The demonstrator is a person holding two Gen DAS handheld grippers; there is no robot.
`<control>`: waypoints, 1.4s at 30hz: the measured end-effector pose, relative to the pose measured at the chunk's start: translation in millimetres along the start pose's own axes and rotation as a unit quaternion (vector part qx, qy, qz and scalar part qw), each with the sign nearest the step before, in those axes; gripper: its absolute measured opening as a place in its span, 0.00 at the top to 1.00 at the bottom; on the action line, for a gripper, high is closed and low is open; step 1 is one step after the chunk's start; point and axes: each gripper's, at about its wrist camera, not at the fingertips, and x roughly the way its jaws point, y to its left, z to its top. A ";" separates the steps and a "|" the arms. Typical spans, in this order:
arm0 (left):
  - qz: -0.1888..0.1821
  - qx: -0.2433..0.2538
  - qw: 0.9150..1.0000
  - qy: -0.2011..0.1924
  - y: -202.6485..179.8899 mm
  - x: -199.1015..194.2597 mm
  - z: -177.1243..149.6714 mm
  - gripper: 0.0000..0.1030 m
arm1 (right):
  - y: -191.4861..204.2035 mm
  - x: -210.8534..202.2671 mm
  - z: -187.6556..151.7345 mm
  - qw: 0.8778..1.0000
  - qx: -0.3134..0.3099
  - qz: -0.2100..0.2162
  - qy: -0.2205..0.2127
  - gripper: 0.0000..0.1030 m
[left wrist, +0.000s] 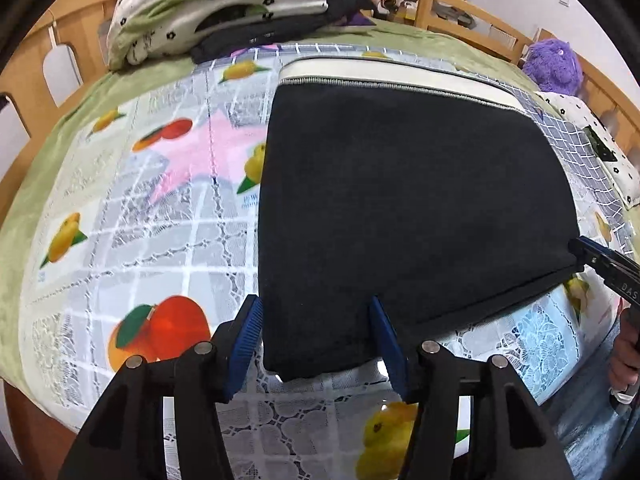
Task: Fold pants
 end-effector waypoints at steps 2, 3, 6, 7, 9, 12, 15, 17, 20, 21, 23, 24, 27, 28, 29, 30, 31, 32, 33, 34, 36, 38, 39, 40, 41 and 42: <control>-0.017 -0.013 1.000 -0.002 5.1 -7.4 3.3 0.48 | 1.0 -3.8 0.3 1.000 -0.006 0.000 -0.005 0.56; -0.024 -0.018 1.000 -0.008 6.8 -11.7 5.0 0.48 | 0.8 -8.4 1.8 1.000 -0.007 0.002 -0.013 0.56; -0.033 -0.023 0.999 -0.028 9.9 -20.0 15.6 0.48 | -2.9 -24.1 10.2 0.998 0.005 0.019 -0.056 0.56; -0.033 -0.022 0.999 -0.032 9.1 -19.6 20.1 0.48 | -3.6 -26.2 14.5 0.998 0.007 0.024 -0.064 0.56; -0.031 -0.020 0.999 -0.037 5.4 -15.1 34.2 0.48 | -1.2 -23.6 31.3 0.997 0.005 0.029 -0.069 0.56; -0.029 -0.011 0.998 -0.056 -5.1 -9.4 59.2 0.48 | 9.4 -14.8 61.7 0.996 -0.011 0.026 -0.079 0.56; -0.032 -0.005 0.998 -0.060 -14.0 1.6 78.1 0.48 | 18.2 -2.1 89.8 0.995 -0.023 0.019 -0.092 0.55; -0.019 -0.002 0.999 -0.043 -18.3 18.3 82.4 0.48 | 19.7 14.5 99.0 0.996 -0.028 0.021 -0.085 0.51; 0.004 -0.006 1.000 0.007 -18.5 50.9 77.0 0.47 | 19.4 50.6 96.9 0.998 -0.038 0.003 -0.044 0.50; -0.001 -0.011 1.000 0.004 -16.4 53.9 74.3 0.47 | 21.5 53.0 93.5 0.997 -0.050 -0.007 -0.052 0.50; -0.009 -0.016 1.000 -0.004 -12.7 50.2 71.6 0.46 | 29.9 52.4 92.2 0.995 -0.075 -0.024 -0.056 0.50; -0.012 -0.022 1.000 -0.001 -10.2 48.2 71.1 0.46 | 30.3 51.6 93.2 0.996 -0.072 -0.024 -0.053 0.50; -0.022 -0.037 0.999 0.009 -4.4 38.9 67.9 0.46 | 23.0 44.7 92.1 0.997 -0.050 -0.011 -0.053 0.50; -0.024 -0.038 0.999 0.011 -3.8 34.2 65.4 0.46 | 20.6 41.2 89.9 0.998 -0.042 -0.008 -0.054 0.50; -0.024 -0.040 0.999 0.012 -3.2 28.0 62.3 0.46 | 16.5 33.9 85.7 0.998 -0.028 -0.002 -0.054 0.50; -0.024 -0.043 0.999 0.012 -2.6 22.1 59.1 0.46 | 14.4 29.7 83.1 0.999 -0.020 0.002 -0.051 0.50; -0.024 -0.047 0.999 0.012 -1.8 15.1 55.8 0.46 | 13.9 24.3 79.8 0.999 -0.014 0.002 -0.046 0.51; -0.025 -0.050 0.998 0.011 -0.6 6.9 52.2 0.46 | 12.6 15.4 74.7 0.999 -0.007 -0.002 -0.038 0.51; -0.028 -0.051 0.998 0.007 -0.6 -0.1 50.0 0.46 | 12.6 9.8 71.8 0.999 -0.003 -0.008 -0.035 0.51; -0.031 -0.051 0.998 -0.001 -1.0 -10.9 46.2 0.46 | 13.3 -0.5 67.3 0.999 0.001 -0.015 -0.039 0.50; -0.026 -0.051 0.998 -0.022 -4.9 -35.6 38.0 0.46 | 17.2 -22.6 60.1 0.998 0.004 -0.016 -0.056 0.50; -0.019 -0.052 0.998 -0.036 -8.8 -54.8 31.8 0.44 | 21.8 -46.1 54.5 0.997 0.008 -0.017 -0.070 0.38; -0.015 -0.052 0.998 -0.041 -10.1 -64.0 29.0 0.41 | 24.1 -56.6 51.6 0.997 0.010 -0.015 -0.077 0.34; -0.011 -0.052 0.997 -0.048 -12.4 -75.3 25.3 0.41 | 26.6 -69.3 47.5 0.996 0.012 -0.012 -0.085 0.27; -0.009 -0.050 0.997 -0.056 -14.6 -85.7 21.6 0.39 | 29.2 -79.7 44.5 0.996 0.012 -0.012 -0.090 0.24; -0.005 -0.049 0.997 -0.063 -15.9 -93.8 18.9 0.35 | 32.9 -87.9 41.3 0.995 0.011 -0.013 -0.094 0.23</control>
